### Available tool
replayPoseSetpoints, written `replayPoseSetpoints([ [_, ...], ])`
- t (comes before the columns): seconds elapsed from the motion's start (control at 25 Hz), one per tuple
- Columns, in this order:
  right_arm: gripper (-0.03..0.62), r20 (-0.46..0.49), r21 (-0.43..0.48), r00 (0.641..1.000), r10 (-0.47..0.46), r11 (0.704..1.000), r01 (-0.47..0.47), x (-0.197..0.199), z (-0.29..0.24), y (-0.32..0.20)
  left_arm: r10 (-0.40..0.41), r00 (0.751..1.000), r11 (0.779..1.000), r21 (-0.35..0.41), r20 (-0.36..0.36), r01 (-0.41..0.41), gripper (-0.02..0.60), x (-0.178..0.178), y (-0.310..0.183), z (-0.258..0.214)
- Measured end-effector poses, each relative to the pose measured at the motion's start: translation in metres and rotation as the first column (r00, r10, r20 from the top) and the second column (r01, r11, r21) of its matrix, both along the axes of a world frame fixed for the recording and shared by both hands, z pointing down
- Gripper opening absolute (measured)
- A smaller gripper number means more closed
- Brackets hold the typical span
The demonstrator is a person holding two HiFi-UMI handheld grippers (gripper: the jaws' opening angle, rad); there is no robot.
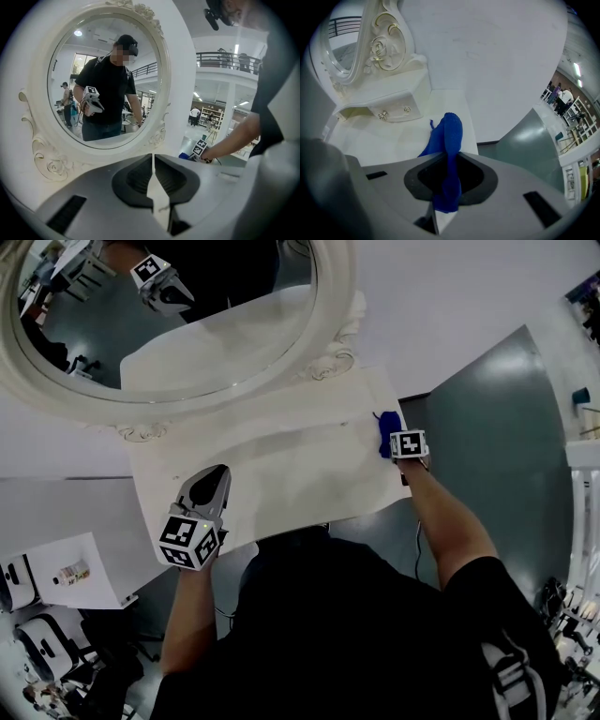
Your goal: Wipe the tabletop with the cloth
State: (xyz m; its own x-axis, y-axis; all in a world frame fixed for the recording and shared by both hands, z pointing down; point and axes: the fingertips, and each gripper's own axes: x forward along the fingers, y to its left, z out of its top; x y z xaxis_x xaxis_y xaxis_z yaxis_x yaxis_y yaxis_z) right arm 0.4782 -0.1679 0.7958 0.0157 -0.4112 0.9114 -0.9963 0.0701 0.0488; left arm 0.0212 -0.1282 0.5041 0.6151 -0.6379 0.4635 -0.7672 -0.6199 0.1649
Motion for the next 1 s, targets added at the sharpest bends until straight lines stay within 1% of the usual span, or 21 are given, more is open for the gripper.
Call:
replayPoseSetpoints([
  [0.04,0.049,-0.003,0.008,1.000,0.003,1.000,-0.003,-0.004,-0.005,0.000,-0.005,1.000,1.000,0.005,-0.002,0.005,0.025,-0.004,0.002,-0.002],
  [0.12,0.049,0.022,0.029,1.000,-0.007,1.000,0.007,-0.022,-0.016,0.000,-0.021,1.000,1.000,0.019,-0.007,0.021,0.025,-0.015,0.004,-0.009],
  [0.24,0.049,0.067,0.054,0.996,-0.054,0.997,0.050,-0.063,-0.034,0.007,-0.049,0.999,0.998,0.034,-0.021,0.050,0.025,-0.038,0.008,-0.016],
  [0.36,0.049,0.109,0.054,0.985,-0.136,0.990,0.131,-0.118,-0.047,0.016,-0.080,0.996,0.996,0.038,-0.030,0.081,0.025,-0.069,0.016,-0.017],
  [0.52,0.049,0.194,0.042,0.950,-0.246,0.969,0.242,-0.213,-0.058,0.027,-0.133,0.990,0.990,0.036,-0.036,0.135,0.025,-0.123,0.032,-0.016],
  [0.6,0.049,0.232,0.050,0.921,-0.312,0.950,0.309,-0.267,-0.065,0.029,-0.170,0.985,0.984,0.037,-0.035,0.172,0.025,-0.152,0.042,-0.016],
  [0.68,0.049,0.266,0.062,0.886,-0.380,0.924,0.378,-0.325,-0.072,0.031,-0.212,0.977,0.976,0.041,-0.037,0.213,0.025,-0.184,0.051,-0.017],
  [0.8,0.049,0.321,0.076,0.829,-0.458,0.885,0.459,-0.411,-0.080,0.041,-0.265,0.963,0.963,0.045,-0.041,0.267,0.025,-0.229,0.065,-0.020],
  [0.88,0.049,0.350,0.081,0.787,-0.508,0.854,0.515,-0.465,-0.084,0.048,-0.298,0.954,0.953,0.044,-0.040,0.299,0.025,-0.257,0.076,-0.020],
  [1.0,0.049,0.384,0.090,0.717,-0.582,0.797,0.598,-0.542,-0.085,0.062,-0.345,0.938,0.938,0.035,-0.030,0.346,0.025,-0.296,0.095,-0.016],
])
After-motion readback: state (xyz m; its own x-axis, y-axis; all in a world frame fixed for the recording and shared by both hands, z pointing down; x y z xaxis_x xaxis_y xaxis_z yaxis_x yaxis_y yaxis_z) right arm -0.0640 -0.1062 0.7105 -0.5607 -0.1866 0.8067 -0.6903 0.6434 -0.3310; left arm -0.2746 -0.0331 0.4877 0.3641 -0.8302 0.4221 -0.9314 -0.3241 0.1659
